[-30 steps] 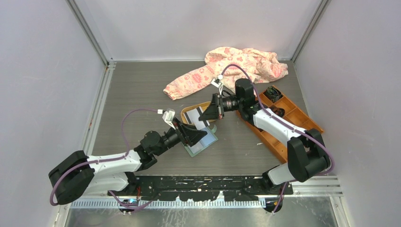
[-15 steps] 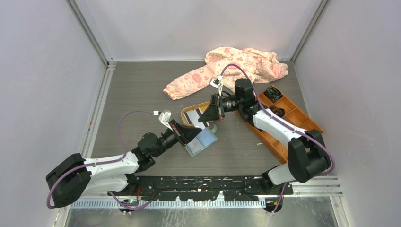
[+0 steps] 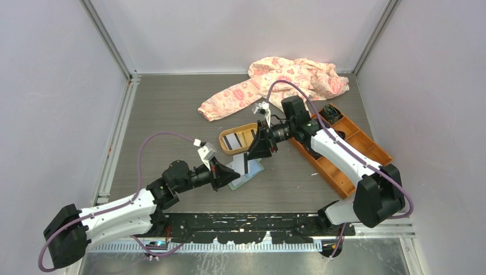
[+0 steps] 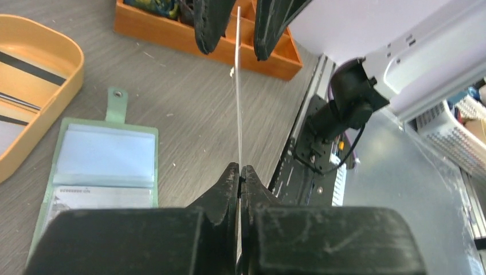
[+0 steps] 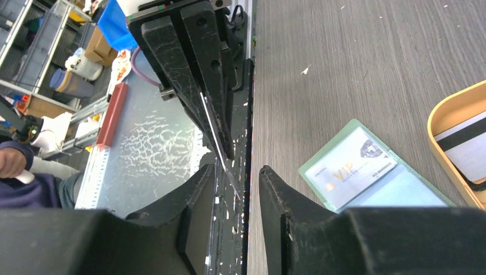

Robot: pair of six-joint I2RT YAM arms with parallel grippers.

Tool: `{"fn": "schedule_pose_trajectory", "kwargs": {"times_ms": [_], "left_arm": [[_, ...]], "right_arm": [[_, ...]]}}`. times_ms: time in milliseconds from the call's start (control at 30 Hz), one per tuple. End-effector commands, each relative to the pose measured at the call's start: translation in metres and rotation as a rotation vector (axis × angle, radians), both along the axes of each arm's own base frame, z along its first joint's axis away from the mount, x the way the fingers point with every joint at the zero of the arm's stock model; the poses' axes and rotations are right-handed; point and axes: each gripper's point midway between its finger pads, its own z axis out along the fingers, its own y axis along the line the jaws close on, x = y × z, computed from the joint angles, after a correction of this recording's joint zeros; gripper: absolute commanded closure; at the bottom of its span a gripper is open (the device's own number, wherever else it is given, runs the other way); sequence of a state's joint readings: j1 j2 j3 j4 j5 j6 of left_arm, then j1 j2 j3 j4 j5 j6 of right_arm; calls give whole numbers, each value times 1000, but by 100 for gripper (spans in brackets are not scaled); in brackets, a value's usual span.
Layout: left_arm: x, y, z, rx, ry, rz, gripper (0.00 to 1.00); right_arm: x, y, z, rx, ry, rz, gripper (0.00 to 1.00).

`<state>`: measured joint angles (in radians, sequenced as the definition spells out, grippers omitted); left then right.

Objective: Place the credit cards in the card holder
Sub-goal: Insert the credit card into the card holder.

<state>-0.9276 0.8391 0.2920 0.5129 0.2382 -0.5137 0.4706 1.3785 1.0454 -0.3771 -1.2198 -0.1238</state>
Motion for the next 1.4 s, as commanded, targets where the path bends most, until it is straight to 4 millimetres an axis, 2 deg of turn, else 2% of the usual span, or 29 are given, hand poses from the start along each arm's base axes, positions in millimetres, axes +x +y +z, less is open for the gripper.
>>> {"fn": "schedule_pose_trajectory", "kwargs": {"times_ms": [0, 167, 333, 800, 1033, 1167, 1300, 1367], "left_arm": [[-10, -3, 12, 34, -53, -82, 100], [-11, -9, 15, 29, -51, -115, 100], [-11, -12, 18, 21, -50, -121, 100], [-11, -9, 21, -23, -50, -109, 100], [-11, -12, 20, -30, -42, -117, 100], [-10, -12, 19, -28, -39, -116, 100], [-5, -10, 14, -10, -21, -85, 99], [0, -6, 8, 13, -2, -45, 93]], "right_arm": [[-17, -4, 21, 72, -104, 83, 60], [-26, -3, 20, 85, -132, 110, 60], [-28, -1, 17, 82, -129, 124, 67], [-33, -1, 11, 73, -128, 150, 68], [-36, 1, 11, 79, -126, 165, 80], [-37, 1, 13, 83, -127, 171, 98], [-36, 0, 13, 70, -140, 165, 99], [-32, -1, 10, 50, -142, 146, 99]]}}
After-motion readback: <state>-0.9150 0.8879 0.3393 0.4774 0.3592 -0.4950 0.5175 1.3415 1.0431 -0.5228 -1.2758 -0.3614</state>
